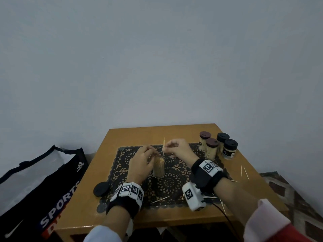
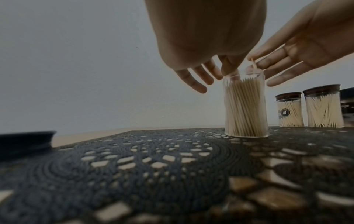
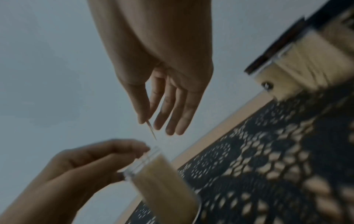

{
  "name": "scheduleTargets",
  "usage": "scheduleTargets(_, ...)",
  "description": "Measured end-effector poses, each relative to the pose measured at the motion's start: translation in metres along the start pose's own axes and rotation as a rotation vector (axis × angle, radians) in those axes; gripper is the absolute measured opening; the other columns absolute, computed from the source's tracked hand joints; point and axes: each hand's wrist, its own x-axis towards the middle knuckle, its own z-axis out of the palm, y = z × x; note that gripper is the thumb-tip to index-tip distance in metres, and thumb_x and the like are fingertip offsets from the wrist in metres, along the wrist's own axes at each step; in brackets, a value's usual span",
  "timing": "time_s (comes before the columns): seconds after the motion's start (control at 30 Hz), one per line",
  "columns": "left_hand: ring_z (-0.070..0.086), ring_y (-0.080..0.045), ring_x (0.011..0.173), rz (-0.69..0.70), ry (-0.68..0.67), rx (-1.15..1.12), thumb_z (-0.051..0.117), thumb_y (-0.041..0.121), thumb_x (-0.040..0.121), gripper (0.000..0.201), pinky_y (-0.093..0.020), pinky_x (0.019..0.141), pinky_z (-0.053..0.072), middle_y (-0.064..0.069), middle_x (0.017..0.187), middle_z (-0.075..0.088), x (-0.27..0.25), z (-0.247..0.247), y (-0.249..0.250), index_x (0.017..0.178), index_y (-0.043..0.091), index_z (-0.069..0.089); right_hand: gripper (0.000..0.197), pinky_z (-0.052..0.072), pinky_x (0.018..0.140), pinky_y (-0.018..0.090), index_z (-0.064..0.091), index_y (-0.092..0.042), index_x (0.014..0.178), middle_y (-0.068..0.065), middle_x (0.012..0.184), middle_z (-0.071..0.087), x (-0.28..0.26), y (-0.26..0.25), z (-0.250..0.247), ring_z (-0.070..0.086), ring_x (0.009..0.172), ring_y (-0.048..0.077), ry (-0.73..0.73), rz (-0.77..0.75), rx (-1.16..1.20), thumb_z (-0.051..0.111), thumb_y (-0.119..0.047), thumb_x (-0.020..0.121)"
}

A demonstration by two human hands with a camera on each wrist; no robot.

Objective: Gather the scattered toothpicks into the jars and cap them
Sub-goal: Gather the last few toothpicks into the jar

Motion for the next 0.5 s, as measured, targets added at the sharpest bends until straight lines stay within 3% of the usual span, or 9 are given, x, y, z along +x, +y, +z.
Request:
scheduleTargets(0.07,0.053,-0.005,0.090,-0.009,0.017,0.001,0.056,0.012,0.091,0.020,-0.023,0.061,0.048,0.012,0.106,0.059,0.001,0.000,0.001,0.102,0.024,0.066,0.011,0.054,0.069,0.026,0.073,-0.008,0.085,0.004,0.087,0.072,0.002,0.002,0.009,0.064,0.081,0.012,0.006,-0.002,-0.003,0.079,-0.013,0.078)
scheduleTargets(0.17,0.052,-0.002,0.084,-0.033,0.047,-0.025,0.053,0.017,0.096,0.019,-0.020,0.063,0.043,0.013,0.105,0.060,0.000,-0.001,0.003,0.109,0.026,0.062,0.006,0.055,0.082,0.034,0.076,-0.017,0.075,-0.003,0.079,0.073,0.005,0.008,0.015,0.066,0.082,0.013,-0.084,0.003,-0.143,0.081,-0.014,0.075)
scheduleTargets(0.23,0.054,-0.003,0.088,-0.025,0.051,-0.068,0.052,0.022,0.098,0.018,-0.022,0.068,0.046,0.011,0.105,0.061,0.000,-0.002,0.004,0.113,0.024,0.061,0.003,0.053,0.077,0.029,0.078,-0.016,0.080,-0.005,0.078,0.072,0.003,0.006,0.013,0.064,0.077,0.008,-0.184,-0.013,-0.231,0.079,-0.016,0.077)
scheduleTargets(0.33,0.056,-0.004,0.093,0.022,0.017,-0.080,0.052,0.032,0.099,0.019,-0.023,0.072,0.049,0.012,0.107,0.060,0.000,-0.001,0.003,0.114,0.025,0.061,0.017,0.046,0.071,0.016,0.076,-0.013,0.096,-0.009,0.089,0.069,-0.003,-0.002,0.001,0.060,0.079,-0.001,-0.153,-0.081,-0.179,0.078,-0.015,0.079)
scheduleTargets(0.43,0.054,-0.001,0.091,0.043,0.020,-0.066,0.053,0.033,0.098,0.016,-0.021,0.070,0.048,0.015,0.104,0.058,0.001,0.000,0.002,0.107,0.025,0.064,0.027,0.048,0.073,0.018,0.072,-0.012,0.107,-0.005,0.098,0.069,-0.012,-0.004,-0.019,0.062,0.077,-0.003,-0.169,-0.036,-0.123,0.077,-0.010,0.080)
scheduleTargets(0.5,0.052,0.000,0.089,0.054,0.027,-0.037,0.057,0.030,0.097,0.013,-0.019,0.069,0.048,0.015,0.103,0.058,0.001,0.000,0.001,0.101,0.023,0.067,0.032,0.049,0.070,0.016,0.069,-0.011,0.109,-0.005,0.099,0.067,-0.020,-0.001,-0.036,0.060,0.071,-0.009,-0.316,-0.041,-0.281,0.078,-0.011,0.079)
